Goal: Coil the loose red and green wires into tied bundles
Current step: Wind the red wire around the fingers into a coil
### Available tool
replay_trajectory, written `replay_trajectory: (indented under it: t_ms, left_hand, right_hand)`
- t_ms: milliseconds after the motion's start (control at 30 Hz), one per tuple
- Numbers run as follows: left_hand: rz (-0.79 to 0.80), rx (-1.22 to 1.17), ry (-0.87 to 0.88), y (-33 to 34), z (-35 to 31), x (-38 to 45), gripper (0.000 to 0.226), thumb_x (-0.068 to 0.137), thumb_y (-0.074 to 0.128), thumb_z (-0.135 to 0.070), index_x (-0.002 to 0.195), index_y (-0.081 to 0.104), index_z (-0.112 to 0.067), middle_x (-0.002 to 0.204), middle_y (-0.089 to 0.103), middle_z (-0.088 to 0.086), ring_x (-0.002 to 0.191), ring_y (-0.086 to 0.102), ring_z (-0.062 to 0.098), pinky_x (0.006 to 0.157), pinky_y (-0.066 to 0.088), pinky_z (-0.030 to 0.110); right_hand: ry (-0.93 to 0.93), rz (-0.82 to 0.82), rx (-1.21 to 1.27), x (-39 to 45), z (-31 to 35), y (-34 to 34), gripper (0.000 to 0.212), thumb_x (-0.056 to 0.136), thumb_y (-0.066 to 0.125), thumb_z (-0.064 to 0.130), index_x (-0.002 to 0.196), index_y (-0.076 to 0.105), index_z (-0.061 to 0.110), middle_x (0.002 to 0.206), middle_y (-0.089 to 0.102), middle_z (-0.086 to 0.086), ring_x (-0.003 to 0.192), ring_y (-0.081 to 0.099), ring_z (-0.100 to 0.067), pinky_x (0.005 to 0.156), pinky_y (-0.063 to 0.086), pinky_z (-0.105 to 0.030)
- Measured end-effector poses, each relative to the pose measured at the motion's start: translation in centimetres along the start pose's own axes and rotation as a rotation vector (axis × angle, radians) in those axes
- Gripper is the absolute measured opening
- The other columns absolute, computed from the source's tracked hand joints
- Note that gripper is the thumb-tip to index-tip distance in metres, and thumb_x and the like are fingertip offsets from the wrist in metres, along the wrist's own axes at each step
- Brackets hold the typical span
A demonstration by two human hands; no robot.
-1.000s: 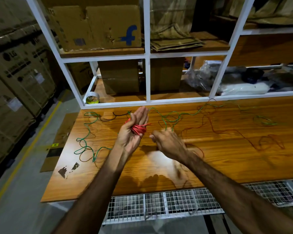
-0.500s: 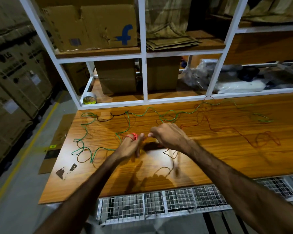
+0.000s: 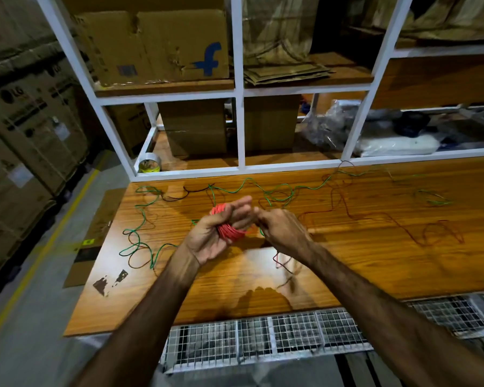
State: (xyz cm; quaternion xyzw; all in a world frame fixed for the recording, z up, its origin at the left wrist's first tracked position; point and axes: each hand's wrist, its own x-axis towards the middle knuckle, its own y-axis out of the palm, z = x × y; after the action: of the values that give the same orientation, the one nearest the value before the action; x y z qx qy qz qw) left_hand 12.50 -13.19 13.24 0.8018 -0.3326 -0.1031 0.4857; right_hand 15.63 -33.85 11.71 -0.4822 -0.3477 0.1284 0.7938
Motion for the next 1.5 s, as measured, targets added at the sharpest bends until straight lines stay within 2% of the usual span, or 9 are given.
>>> replay_trajectory:
  t_ms: [133, 267, 467, 567, 667, 800, 967, 1100, 1500]
  left_hand:
    - [-0.234, -0.027, 0.246, 0.4, -1.0, 0.9, 0.048, 0.098, 0.039, 0.003, 0.144, 0.048, 0.007, 0.146, 0.055, 0.022, 0.141, 0.048, 0.032, 0.121, 0.031, 0.044]
    - [-0.537, -0.02, 0.414, -0.5, -1.6, 2.3, 0.06, 0.091, 0.037, 0.016, 0.15, 0.039, 0.003, 0.138, 0.064, 0.017, 0.136, 0.054, 0.027, 0.123, 0.03, 0.038]
    - [-0.897, 0.995, 0.241, -1.9, -0.5, 2.2, 0.062, 0.089, 0.053, 0.01, 0.148, 0.05, -0.006, 0.14, 0.064, 0.002, 0.135, 0.055, 0.021, 0.107, 0.045, 0.044]
    - [-0.872, 1.287, 0.057, -3.5, 0.1, 1.3, 0.077, 0.072, 0.055, -0.002, 0.149, 0.051, -0.014, 0.136, 0.065, -0.007, 0.132, 0.057, 0.016, 0.105, 0.051, 0.051]
    - [-0.809, 1.371, -0.125, -2.9, 0.7, 0.7, 0.068, 0.072, 0.061, -0.008, 0.14, 0.06, -0.01, 0.131, 0.067, 0.005, 0.102, 0.069, 0.023, 0.086, 0.057, 0.053]
    - [-0.708, 1.27, -0.158, -2.1, 1.1, 0.2, 0.04, 0.078, 0.052, 0.012, 0.112, 0.072, 0.005, 0.108, 0.076, 0.017, 0.069, 0.072, 0.04, 0.064, 0.056, 0.059]
    - [-0.66, 1.168, -0.147, -1.9, 0.7, -0.3, 0.029, 0.083, 0.053, 0.016, 0.106, 0.071, 0.014, 0.106, 0.074, 0.005, 0.098, 0.071, 0.006, 0.075, 0.059, 0.021]
    - [-0.548, 0.902, -0.166, -1.4, 1.3, -0.4, 0.044, 0.08, 0.041, 0.019, 0.114, 0.067, 0.011, 0.089, 0.072, 0.034, 0.094, 0.075, 0.039, 0.091, 0.06, 0.045]
    - [-0.26, 0.414, -0.338, -1.2, 2.8, 0.5, 0.051, 0.088, 0.035, -0.015, 0.109, 0.062, 0.023, 0.041, 0.039, 0.006, 0.035, 0.038, 0.016, 0.067, 0.047, 0.031]
  right_hand:
    - [0.071, 0.074, 0.013, -0.9, 0.8, 0.8, 0.04, 0.106, 0.019, 0.064, 0.088, 0.036, 0.033, 0.065, 0.053, -0.001, 0.059, 0.053, -0.029, 0.054, 0.044, -0.04]
    - [0.09, 0.171, 0.018, -1.1, 1.7, 1.0, 0.035, 0.108, 0.033, 0.054, 0.089, 0.046, 0.028, 0.069, 0.055, 0.0, 0.064, 0.056, -0.033, 0.057, 0.041, -0.04]
    - [0.06, 0.271, -0.114, -0.2, 2.4, -0.1, 0.034, 0.109, 0.04, 0.046, 0.101, 0.059, 0.02, 0.088, 0.068, -0.018, 0.087, 0.064, -0.044, 0.069, 0.046, -0.045]
    - [0.017, 0.284, -0.154, 0.7, 2.2, -1.3, 0.036, 0.108, 0.044, 0.048, 0.105, 0.066, 0.02, 0.085, 0.07, -0.018, 0.083, 0.067, -0.042, 0.064, 0.046, -0.041]
    - [-0.001, 0.3, -0.189, 1.2, 1.9, -1.7, 0.034, 0.106, 0.046, 0.049, 0.104, 0.066, 0.022, 0.083, 0.068, -0.017, 0.081, 0.068, -0.041, 0.064, 0.051, -0.043]
    - [-0.025, 0.276, -0.182, 1.2, 0.9, -1.8, 0.033, 0.105, 0.05, 0.05, 0.1, 0.066, 0.022, 0.082, 0.069, -0.013, 0.079, 0.067, -0.039, 0.061, 0.042, -0.037]
    - [-0.055, 0.256, -0.22, 0.8, -0.2, -1.8, 0.033, 0.104, 0.048, 0.052, 0.101, 0.066, 0.025, 0.087, 0.069, -0.008, 0.083, 0.066, -0.037, 0.063, 0.042, -0.038]
    - [-0.068, 0.208, -0.267, 1.1, -1.0, -1.9, 0.032, 0.104, 0.047, 0.052, 0.101, 0.064, 0.026, 0.093, 0.071, -0.004, 0.088, 0.068, -0.034, 0.066, 0.05, -0.04]
    - [-0.225, 0.0, -0.263, 1.6, -1.8, -2.4, 0.047, 0.102, 0.037, 0.059, 0.087, 0.063, 0.023, 0.081, 0.068, 0.002, 0.066, 0.066, -0.026, 0.05, 0.049, -0.035]
